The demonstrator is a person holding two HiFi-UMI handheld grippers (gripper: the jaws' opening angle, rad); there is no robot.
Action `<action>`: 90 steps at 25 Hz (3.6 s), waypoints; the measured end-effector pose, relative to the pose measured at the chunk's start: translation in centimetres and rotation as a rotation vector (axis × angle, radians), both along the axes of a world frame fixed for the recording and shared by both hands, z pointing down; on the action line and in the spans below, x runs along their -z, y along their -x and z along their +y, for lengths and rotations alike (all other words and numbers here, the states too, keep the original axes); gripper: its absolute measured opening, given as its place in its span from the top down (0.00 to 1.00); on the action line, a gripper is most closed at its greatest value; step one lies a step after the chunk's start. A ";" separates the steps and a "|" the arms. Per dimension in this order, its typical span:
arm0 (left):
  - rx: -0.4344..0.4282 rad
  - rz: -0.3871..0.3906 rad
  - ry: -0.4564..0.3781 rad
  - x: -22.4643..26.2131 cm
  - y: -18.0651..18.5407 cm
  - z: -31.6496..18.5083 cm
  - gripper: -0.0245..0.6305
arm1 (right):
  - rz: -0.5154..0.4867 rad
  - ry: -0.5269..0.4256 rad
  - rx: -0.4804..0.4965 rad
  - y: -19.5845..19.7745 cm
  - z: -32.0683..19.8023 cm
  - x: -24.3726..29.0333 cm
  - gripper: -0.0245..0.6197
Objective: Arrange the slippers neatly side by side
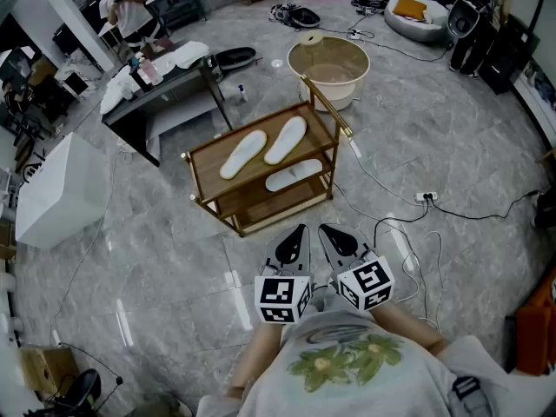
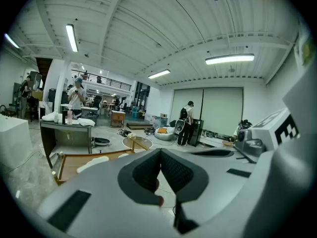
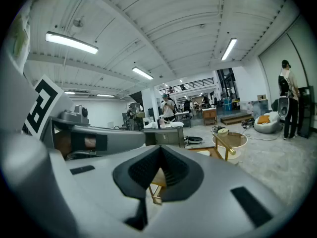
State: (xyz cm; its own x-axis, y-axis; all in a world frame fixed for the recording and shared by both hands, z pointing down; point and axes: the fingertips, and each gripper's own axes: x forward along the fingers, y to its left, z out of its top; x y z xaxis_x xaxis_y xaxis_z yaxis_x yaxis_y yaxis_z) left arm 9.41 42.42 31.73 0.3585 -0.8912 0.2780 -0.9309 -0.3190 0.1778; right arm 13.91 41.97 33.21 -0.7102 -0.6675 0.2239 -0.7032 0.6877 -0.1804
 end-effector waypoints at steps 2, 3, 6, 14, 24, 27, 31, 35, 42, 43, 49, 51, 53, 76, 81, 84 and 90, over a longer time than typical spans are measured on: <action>0.003 -0.002 -0.002 0.2 -0.6 -0.6 0.94 | -0.002 -0.003 0.005 -0.6 -0.6 0.2 0.95; 0.006 -0.003 -0.004 0.3 -1.0 -0.9 0.94 | -0.002 -0.005 0.007 -0.9 -0.8 0.2 0.95; 0.019 -0.002 -0.013 0.5 -1.8 -1.5 0.94 | 0.000 -0.018 0.017 -1.8 -1.4 0.4 0.95; 0.104 0.006 -0.002 -0.8 -3.1 -1.7 0.94 | 0.013 -0.028 0.041 -4.5 -2.7 -0.4 0.95; 0.129 0.005 0.066 -3.3 -2.7 -2.8 0.94 | 0.018 0.053 0.066 -4.0 -3.5 -3.2 0.95; 0.117 -0.005 0.073 -3.7 -2.4 -4.2 0.94 | 0.020 0.073 0.070 -3.4 -4.4 -3.8 0.95; 0.115 -0.005 0.054 -3.4 -1.0 -6.5 0.94 | 0.023 0.096 0.078 -2.0 -5.9 -4.5 0.95; 0.106 -0.002 0.073 -4.1 1.6 -9.2 0.94 | 0.033 0.117 0.066 0.2 -8.2 -5.3 0.95; 0.058 -0.006 0.072 -3.8 6.4 -15.2 0.94 | 0.025 0.118 -0.002 4.7 -15.1 -4.7 0.95; 0.049 -0.007 0.075 -3.9 7.1 -15.9 0.94 | 0.027 0.122 -0.014 5.4 -15.9 -4.9 0.95; -0.003 -0.018 0.090 -4.8 10.8 -19.7 0.94 | 0.022 0.135 -0.072 9.0 -20.2 -5.3 0.95; -0.029 -0.030 0.091 -5.0 11.5 -20.6 0.94 | 0.022 0.144 -0.091 9.9 -21.1 -5.6 0.95; -0.056 -0.043 0.094 -5.4 12.2 -21.4 0.94 | 0.022 0.159 -0.111 10.8 -21.9 -6.2 0.95; -0.107 -0.022 0.197 -10.1 15.4 -28.9 0.94 | 0.019 0.323 -0.196 12.7 -29.0 -11.2 0.95; -0.085 -0.028 0.230 -11.3 15.9 -30.8 0.94 | -0.008 0.405 -0.183 13.1 -31.4 -12.5 0.87; -0.073 -0.033 0.239 -11.9 16.1 -32.1 0.94 | -0.018 0.443 -0.185 13.3 -33.1 -13.3 0.83; -0.075 -0.059 0.263 -13.7 15.7 -33.9 0.94 | -0.025 0.502 -0.218 12.8 -35.8 -15.4 0.78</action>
